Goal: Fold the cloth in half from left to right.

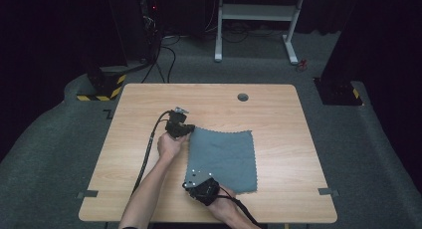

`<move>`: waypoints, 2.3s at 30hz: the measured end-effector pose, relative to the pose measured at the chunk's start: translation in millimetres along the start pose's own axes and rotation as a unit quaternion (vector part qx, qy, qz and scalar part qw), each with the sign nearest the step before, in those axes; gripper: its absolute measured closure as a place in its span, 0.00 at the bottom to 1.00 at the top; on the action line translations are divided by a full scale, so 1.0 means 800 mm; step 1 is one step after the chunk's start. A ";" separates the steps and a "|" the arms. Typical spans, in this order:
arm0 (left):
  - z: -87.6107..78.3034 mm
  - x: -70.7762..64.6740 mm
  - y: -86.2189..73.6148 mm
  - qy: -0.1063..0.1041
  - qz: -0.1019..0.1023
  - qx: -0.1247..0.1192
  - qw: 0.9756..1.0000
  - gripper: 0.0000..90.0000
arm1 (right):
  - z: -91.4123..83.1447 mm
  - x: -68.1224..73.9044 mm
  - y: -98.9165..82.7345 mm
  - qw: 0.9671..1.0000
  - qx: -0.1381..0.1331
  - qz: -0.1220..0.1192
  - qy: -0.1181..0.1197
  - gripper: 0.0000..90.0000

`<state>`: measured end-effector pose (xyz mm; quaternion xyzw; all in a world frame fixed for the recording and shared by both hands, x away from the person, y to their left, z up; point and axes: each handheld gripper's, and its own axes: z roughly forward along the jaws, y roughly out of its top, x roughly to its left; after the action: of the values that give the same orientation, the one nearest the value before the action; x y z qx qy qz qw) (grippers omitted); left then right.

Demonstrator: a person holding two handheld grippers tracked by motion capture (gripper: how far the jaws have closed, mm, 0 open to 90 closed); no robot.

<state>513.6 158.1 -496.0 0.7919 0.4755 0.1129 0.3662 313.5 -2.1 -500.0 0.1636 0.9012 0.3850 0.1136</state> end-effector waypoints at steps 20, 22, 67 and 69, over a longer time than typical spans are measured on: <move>-0.052 0.037 -0.010 0.023 -0.011 -0.011 1.000 1.00 | 0.006 0.012 0.038 0.999 -0.041 -0.009 0.028 1.00; -0.046 0.031 -0.008 0.018 -0.011 -0.014 1.000 1.00 | 0.003 0.010 0.033 0.999 -0.041 -0.001 0.026 1.00; 0.029 -0.065 0.032 -0.048 0.040 -0.024 0.998 1.00 | -0.081 -0.028 -0.095 0.991 -0.043 0.107 -0.062 1.00; 0.031 -0.069 0.034 -0.048 0.045 -0.025 0.997 1.00 | -0.084 -0.029 -0.099 0.991 -0.042 0.109 -0.065 1.00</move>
<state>516.3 92.8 -485.6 0.8078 0.4179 0.1029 0.4027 296.1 -106.9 -510.5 0.2808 0.8516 0.4213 0.1358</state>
